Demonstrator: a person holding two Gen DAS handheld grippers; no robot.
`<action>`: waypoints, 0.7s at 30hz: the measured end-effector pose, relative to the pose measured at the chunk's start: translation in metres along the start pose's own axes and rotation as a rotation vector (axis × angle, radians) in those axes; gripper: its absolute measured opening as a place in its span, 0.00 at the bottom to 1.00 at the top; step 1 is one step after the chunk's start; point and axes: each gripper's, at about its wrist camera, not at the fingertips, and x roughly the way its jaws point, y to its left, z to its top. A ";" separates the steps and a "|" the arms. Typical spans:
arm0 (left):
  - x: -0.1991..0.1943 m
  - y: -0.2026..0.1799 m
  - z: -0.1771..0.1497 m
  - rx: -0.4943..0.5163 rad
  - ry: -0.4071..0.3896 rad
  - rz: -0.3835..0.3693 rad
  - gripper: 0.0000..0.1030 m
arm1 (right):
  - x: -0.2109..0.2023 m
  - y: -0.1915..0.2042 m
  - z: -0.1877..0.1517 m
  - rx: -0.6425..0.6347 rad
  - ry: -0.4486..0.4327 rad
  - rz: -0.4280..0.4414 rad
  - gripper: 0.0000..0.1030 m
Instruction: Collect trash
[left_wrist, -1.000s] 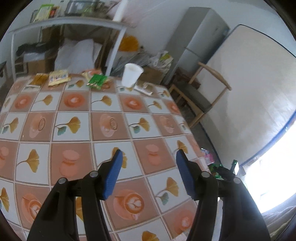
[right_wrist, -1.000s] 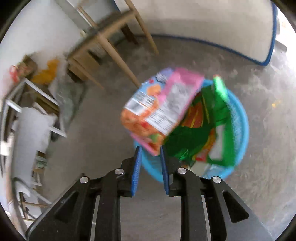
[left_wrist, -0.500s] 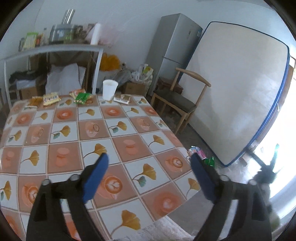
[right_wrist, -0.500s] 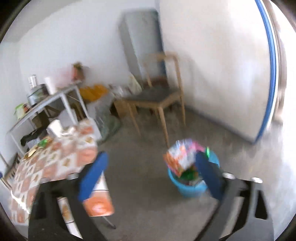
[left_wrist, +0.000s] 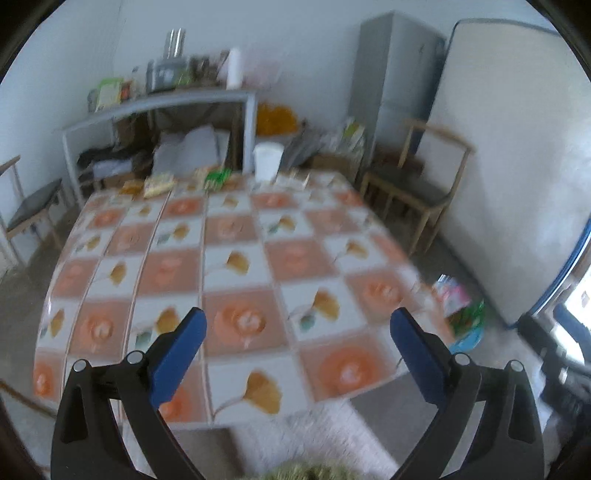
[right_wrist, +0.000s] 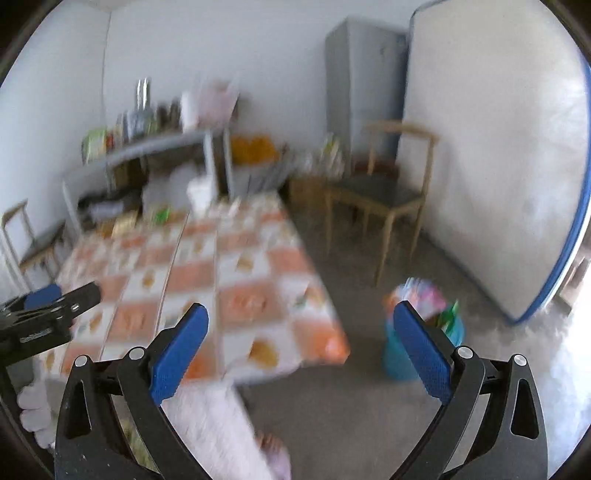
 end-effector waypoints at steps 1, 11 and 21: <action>0.004 0.003 -0.005 -0.016 0.032 0.009 0.95 | 0.002 0.007 -0.004 -0.018 0.046 0.005 0.93; 0.019 0.019 -0.036 -0.076 0.178 0.115 0.95 | 0.004 0.022 -0.035 -0.038 0.239 -0.014 0.93; 0.015 0.011 -0.030 -0.037 0.157 0.142 0.95 | 0.009 0.009 -0.038 -0.007 0.248 -0.046 0.92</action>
